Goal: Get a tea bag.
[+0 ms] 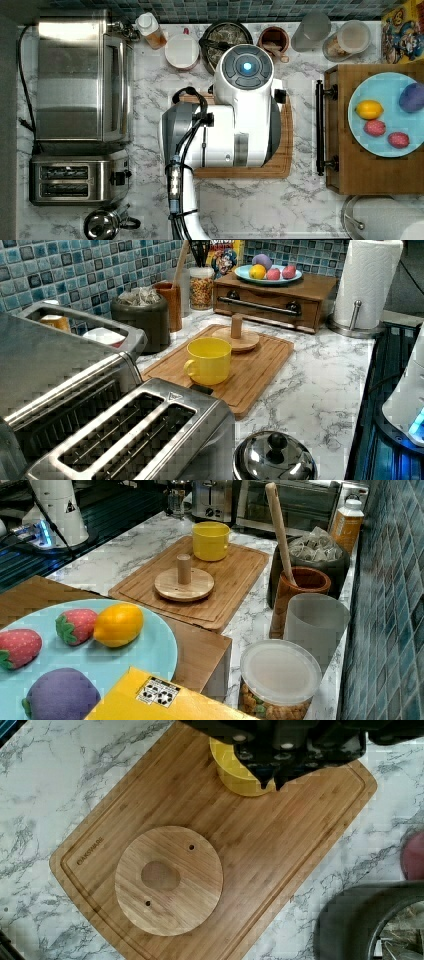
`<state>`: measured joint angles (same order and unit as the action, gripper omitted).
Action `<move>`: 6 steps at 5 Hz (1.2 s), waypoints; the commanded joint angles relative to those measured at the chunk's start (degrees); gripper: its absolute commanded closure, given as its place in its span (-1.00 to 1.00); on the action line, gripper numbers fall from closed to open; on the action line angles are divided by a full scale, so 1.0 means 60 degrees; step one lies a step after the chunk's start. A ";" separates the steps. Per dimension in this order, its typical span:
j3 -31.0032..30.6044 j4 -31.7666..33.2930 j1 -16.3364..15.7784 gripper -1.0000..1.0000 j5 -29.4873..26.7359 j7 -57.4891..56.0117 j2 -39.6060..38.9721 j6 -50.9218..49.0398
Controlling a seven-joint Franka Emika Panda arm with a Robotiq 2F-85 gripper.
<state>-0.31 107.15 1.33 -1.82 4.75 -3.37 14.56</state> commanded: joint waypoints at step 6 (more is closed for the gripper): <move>-0.0178 -0.1211 -0.0179 -1.00 0.1499 0.1047 -0.0755 0.2273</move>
<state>-1.13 107.71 0.53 7.60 9.62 -7.18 26.02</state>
